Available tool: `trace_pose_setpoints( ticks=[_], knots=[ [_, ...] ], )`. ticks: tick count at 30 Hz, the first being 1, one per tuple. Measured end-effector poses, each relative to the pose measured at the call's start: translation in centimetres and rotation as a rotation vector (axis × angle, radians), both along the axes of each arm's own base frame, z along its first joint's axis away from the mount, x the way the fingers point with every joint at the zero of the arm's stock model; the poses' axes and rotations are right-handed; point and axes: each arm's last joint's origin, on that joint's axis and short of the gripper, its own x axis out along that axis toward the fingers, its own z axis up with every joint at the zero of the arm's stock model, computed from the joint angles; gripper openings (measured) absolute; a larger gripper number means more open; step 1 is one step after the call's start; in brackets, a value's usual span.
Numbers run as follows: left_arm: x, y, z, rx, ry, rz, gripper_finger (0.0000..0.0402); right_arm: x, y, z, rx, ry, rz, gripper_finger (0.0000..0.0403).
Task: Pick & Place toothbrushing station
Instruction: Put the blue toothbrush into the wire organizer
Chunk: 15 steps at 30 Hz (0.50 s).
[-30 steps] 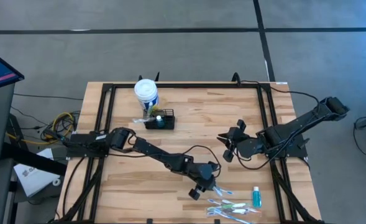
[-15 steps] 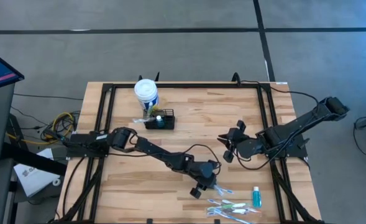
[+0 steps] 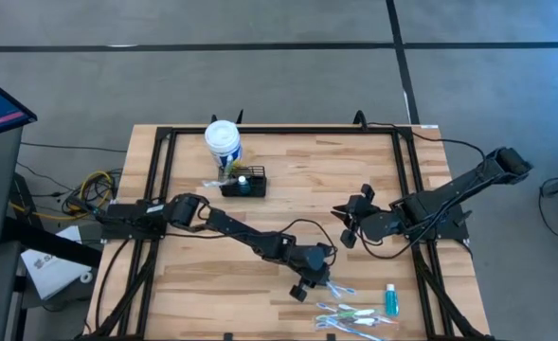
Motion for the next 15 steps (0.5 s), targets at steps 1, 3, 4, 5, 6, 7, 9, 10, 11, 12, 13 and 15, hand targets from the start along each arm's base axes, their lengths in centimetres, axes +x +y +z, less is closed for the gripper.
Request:
trace_pose_setpoints(
  ticks=[1, 3, 4, 5, 6, 7, 9, 10, 11, 12, 13, 15],
  knots=[
    [0.01, 0.01, 0.0, 0.005, -0.001, 0.005, 0.0044, 0.0, 0.0, 0.0, 0.0, 0.0, 0.0, 0.0052],
    [-0.01, 0.02, -0.02, 0.006, 0.001, 0.006, 0.0036, 0.0, 0.0, -0.01, 0.0, 0.0, 0.0, 0.0052],
    [-0.03, 0.03, -0.05, 0.007, 0.005, 0.006, 0.0031, 0.0, 0.0, -0.01, 0.0, 0.0, 0.0, 0.0052],
    [-0.06, 0.05, -0.09, 0.011, 0.01, 0.008, 0.0024, 0.0, 0.0, 0.0, 0.0, 0.0, 0.0, 0.0052],
    [-0.06, 0.05, -0.1, 0.014, 0.01, 0.012, 0.0015, 0.0, 0.0, 0.0, -0.001, 0.0, 0.0, 0.0052],
    [-0.06, 0.06, -0.1, 0.016, 0.008, 0.015, 0.0008, 0.0, 0.0, 0.01, 0.0, 0.0, -0.001, 0.0052],
    [0.0, 0.09, -0.05, 0.021, 0.0, 0.025, 0.0004, -0.01, -0.01, -0.01, -0.001, 0.001, -0.001, 0.0052],
    [0.01, 0.1, -0.04, 0.026, -0.002, 0.032, 0.0002, 0.0, 0.0, 0.0, -0.001, 0.0, -0.001, 0.0052],
    [0.01, 0.12, -0.02, 0.03, -0.004, 0.037, 0.0001, 0.0, 0.0, 0.0, -0.001, 0.0, -0.001, 0.0052],
    [0.01, 0.13, -0.01, 0.032, -0.004, 0.04, 0.0001, -0.01, -0.01, -0.01, -0.002, 0.001, -0.001, 0.0052],
    [0.01, 0.13, 0.03, 0.032, -0.005, 0.04, 0.0, -0.01, -0.01, -0.01, -0.002, 0.001, -0.001, 0.0052],
    [-0.04, 0.17, 0.45, 0.03, -0.007, 0.042, 0.0, -0.01, -0.01, -0.02, -0.002, 0.001, -0.001, 0.0052]
  ],
)
